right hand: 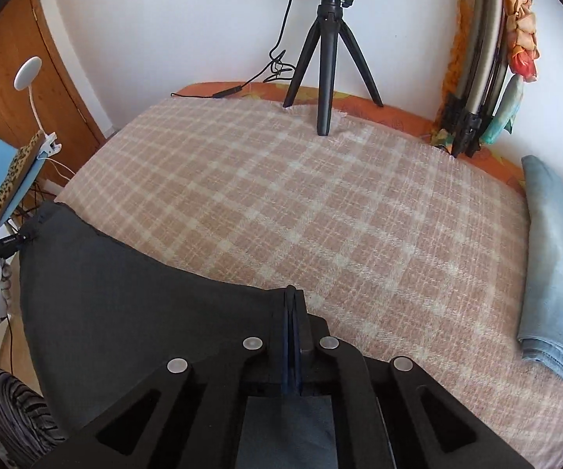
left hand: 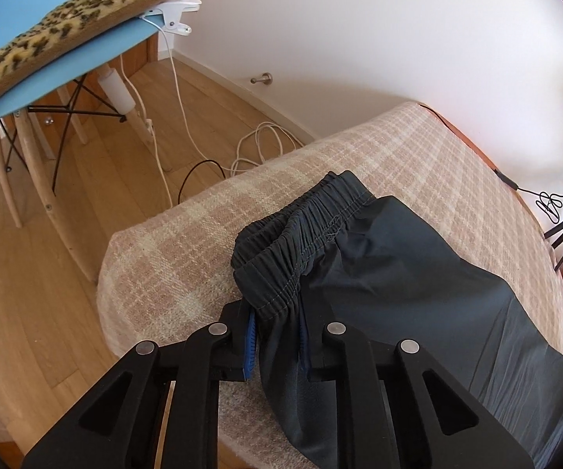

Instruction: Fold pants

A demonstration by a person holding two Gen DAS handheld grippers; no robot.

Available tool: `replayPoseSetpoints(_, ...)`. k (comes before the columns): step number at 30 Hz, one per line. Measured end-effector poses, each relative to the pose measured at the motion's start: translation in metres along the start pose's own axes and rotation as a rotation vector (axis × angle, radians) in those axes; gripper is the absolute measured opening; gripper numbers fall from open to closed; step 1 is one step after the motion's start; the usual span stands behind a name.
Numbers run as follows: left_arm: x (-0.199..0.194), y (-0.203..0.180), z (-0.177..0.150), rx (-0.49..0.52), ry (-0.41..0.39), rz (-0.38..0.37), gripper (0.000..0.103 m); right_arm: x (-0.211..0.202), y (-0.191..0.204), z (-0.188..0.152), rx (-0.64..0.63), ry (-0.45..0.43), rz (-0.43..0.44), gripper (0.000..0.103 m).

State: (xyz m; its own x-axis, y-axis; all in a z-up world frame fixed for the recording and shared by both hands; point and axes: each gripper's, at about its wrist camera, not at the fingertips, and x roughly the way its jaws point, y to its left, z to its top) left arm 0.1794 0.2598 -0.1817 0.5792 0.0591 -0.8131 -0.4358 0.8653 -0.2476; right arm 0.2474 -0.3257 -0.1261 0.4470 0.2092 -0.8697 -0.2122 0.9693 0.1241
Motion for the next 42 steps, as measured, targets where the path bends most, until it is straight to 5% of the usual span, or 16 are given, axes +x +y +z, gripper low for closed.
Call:
replayPoseSetpoints(4, -0.002, 0.004, 0.001, -0.012, -0.003, -0.031, 0.015, 0.016, -0.009, -0.007, 0.034, 0.026, -0.038, 0.003)
replayPoseSetpoints(8, -0.007, 0.018, 0.003, -0.082, 0.016, -0.099, 0.03, 0.015, -0.015, -0.011, 0.085, 0.039, -0.025, 0.04)
replayPoseSetpoints(15, -0.021, 0.051, 0.007, -0.217, 0.015, -0.208, 0.039, -0.019, 0.014, -0.001, 0.048, -0.055, -0.058, 0.061)
replayPoseSetpoints(22, -0.005, 0.052, 0.006, -0.259, 0.064, -0.27, 0.039, -0.035, 0.075, 0.006, -0.034, -0.091, 0.036, 0.065)
replayPoseSetpoints(30, 0.001, 0.044, 0.009, -0.225, 0.001, -0.249, 0.039, -0.035, 0.148, 0.023, -0.094, -0.085, 0.185, 0.065)
replayPoseSetpoints(36, 0.002, 0.031, 0.007, -0.146, -0.035, -0.211, 0.022, -0.014, 0.206, 0.04, -0.158, -0.04, 0.247, 0.065)
replayPoseSetpoints(42, -0.012, 0.014, 0.004, -0.029, -0.124, -0.199, 0.02, 0.018, 0.251, 0.058, -0.155, 0.041, 0.316, 0.065)
